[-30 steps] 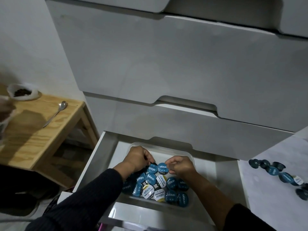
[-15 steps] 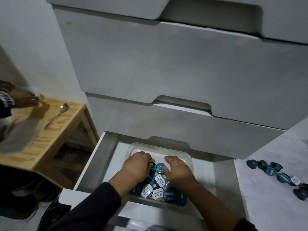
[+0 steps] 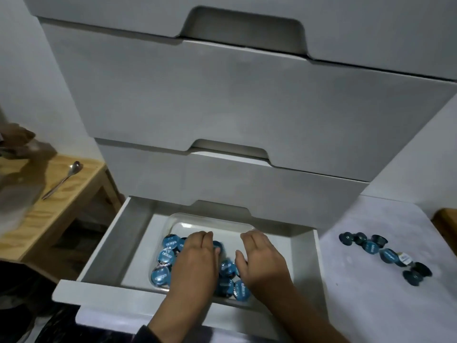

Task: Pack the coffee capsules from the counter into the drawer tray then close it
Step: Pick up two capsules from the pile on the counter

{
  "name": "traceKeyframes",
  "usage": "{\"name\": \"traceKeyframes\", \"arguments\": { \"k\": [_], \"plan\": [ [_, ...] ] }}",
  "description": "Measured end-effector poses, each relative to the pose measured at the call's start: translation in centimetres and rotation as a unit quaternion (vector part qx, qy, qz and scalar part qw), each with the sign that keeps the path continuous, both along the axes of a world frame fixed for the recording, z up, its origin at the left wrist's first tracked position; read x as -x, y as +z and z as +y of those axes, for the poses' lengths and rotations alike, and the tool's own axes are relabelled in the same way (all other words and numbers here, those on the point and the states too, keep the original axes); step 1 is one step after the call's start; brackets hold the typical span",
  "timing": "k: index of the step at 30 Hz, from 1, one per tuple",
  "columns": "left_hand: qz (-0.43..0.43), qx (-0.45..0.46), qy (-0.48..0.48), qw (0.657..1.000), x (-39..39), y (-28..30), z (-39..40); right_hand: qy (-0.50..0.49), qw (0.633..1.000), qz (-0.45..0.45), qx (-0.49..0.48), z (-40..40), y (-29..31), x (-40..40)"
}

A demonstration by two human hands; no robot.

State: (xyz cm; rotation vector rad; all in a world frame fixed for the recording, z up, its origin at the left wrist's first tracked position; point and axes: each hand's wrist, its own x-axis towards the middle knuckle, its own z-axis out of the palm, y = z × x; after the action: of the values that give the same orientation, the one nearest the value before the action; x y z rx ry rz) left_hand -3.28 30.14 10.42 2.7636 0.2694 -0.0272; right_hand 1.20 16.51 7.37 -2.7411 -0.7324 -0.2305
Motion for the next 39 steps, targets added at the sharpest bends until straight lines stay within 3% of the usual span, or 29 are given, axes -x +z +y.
{"name": "traceKeyframes", "arguments": {
  "k": [5,11,17,22,31,39],
  "plan": [
    [-0.045,0.031,-0.008,0.998,-0.2,0.5,-5.8,-0.024,0.999,0.000,-0.043,-5.8,1.0,-0.1],
    [-0.108,0.084,-0.044,0.990,-1.5,1.0,-16.7,-0.019,0.993,-0.083,-0.080,-17.1,1.2,-1.8],
    [-0.116,0.121,-0.071,0.983,-4.3,-1.1,-25.3,-0.089,0.994,0.016,-0.054,-25.6,-0.5,-5.8],
    [-0.066,0.140,-0.070,0.985,-8.2,-4.0,-30.1,-0.109,0.988,0.107,-0.021,-30.5,-3.0,-9.6],
    [0.016,0.152,-0.020,0.988,-15.2,-8.4,-32.7,-0.082,0.982,0.168,0.015,-32.3,-5.9,-15.7],
    [-0.009,0.215,0.007,0.977,-18.0,-11.3,-33.7,-0.061,0.975,0.206,0.054,-33.1,-7.6,-18.5]
  ]
}}
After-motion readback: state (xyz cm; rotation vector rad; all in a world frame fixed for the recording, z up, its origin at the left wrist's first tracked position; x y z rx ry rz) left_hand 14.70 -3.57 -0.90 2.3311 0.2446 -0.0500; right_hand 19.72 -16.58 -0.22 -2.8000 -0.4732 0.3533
